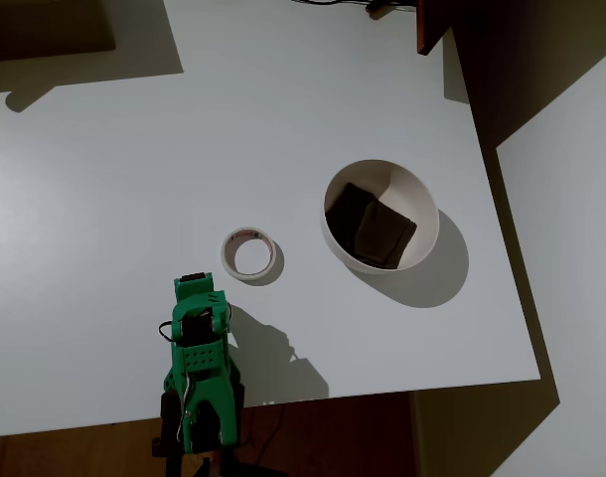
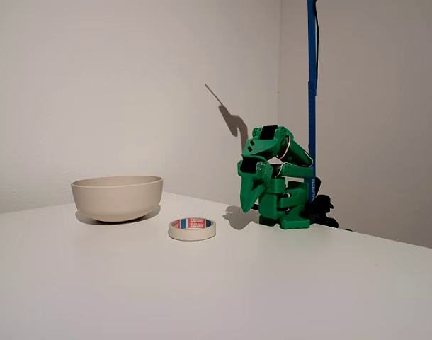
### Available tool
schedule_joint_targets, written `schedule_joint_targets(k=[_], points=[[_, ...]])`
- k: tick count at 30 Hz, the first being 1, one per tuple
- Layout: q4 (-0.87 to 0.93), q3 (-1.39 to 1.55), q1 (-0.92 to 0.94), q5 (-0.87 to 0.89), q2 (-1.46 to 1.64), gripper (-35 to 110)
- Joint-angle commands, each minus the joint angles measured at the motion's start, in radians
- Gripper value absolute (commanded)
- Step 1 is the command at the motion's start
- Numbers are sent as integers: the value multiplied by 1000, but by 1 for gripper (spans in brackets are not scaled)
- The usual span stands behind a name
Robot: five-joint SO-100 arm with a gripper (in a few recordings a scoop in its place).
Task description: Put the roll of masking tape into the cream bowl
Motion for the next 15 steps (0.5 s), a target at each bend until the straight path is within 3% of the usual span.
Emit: schedule_joint_targets(k=[1, 15], points=[[29, -12, -2, 51, 8, -8], [29, -12, -11, 43, 8, -8]])
